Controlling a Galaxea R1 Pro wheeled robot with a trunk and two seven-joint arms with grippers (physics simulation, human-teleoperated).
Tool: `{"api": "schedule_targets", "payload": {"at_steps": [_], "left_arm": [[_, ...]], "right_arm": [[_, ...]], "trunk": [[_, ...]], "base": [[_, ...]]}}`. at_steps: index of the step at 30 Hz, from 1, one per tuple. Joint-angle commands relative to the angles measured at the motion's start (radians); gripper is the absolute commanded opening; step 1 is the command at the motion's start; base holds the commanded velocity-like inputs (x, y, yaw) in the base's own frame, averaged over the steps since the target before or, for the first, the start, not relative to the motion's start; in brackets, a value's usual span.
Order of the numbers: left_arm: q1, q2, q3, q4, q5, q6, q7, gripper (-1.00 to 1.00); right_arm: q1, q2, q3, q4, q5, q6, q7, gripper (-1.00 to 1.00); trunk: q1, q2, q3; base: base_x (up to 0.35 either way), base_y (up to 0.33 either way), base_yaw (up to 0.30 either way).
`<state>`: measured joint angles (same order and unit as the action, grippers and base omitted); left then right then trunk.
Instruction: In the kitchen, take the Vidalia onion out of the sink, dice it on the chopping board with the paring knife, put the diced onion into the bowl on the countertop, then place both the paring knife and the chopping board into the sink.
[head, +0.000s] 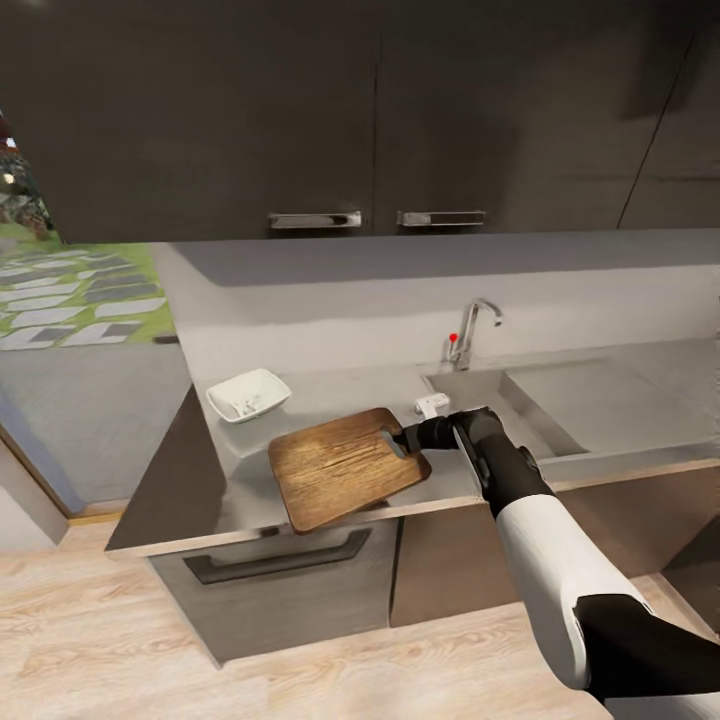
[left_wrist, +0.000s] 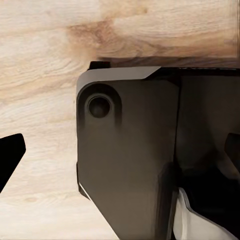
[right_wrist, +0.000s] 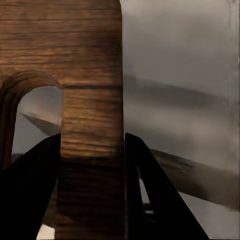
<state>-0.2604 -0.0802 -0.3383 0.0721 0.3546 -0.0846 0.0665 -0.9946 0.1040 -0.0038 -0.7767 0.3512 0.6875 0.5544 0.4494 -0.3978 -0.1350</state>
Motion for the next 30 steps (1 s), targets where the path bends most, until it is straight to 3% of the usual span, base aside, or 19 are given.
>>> {"api": "schedule_targets", "payload": {"at_steps": [1,4,6,8,11,19,30], "left_arm": [[-0.002,0.000,-0.008,0.005,0.007,-0.007,0.001,1.00],[-0.002,0.002,-0.008,0.005,0.007,-0.007,0.001,1.00],[-0.002,0.002,-0.008,0.006,0.007,-0.007,0.001,1.00],[-0.002,0.001,-0.008,0.005,0.007,-0.007,0.001,1.00],[-0.002,0.002,-0.008,0.005,0.007,-0.007,0.001,1.00],[-0.002,0.004,0.018,0.005,0.007,-0.007,0.001,1.00],[-0.002,0.005,0.022,0.005,0.007,-0.007,0.001,1.00]], "right_arm": [[-0.001,-0.002,-0.002,-0.001,0.007,0.004,-0.030,-1.00],[-0.001,-0.001,-0.013,-0.001,0.005,0.005,-0.150,-1.00],[-0.001,0.005,-0.093,-0.001,0.004,0.004,-0.245,-1.00],[-0.001,0.007,-0.166,-0.001,0.003,0.004,-0.271,-1.00],[-0.001,0.009,-0.217,-0.001,0.003,0.004,-0.285,-1.00],[-0.001,0.009,-0.237,-0.001,0.004,0.004,-0.292,-1.00],[-0.001,0.011,-0.234,-0.001,0.002,0.003,-0.292,-1.00]], "trunk": [[0.001,-0.002,-0.002],[0.001,-0.002,-0.002],[0.001,-0.002,-0.002],[0.001,-0.002,-0.002],[0.001,-0.002,-0.002],[0.001,-0.002,-0.002],[0.001,-0.002,-0.002]], "base": [[0.000,-0.317,0.002],[0.000,-0.317,0.001],[0.000,-0.264,0.000],[0.000,-0.115,0.000],[0.000,-0.039,0.000],[0.050,-0.005,0.000],[0.249,-0.138,0.000]]}}
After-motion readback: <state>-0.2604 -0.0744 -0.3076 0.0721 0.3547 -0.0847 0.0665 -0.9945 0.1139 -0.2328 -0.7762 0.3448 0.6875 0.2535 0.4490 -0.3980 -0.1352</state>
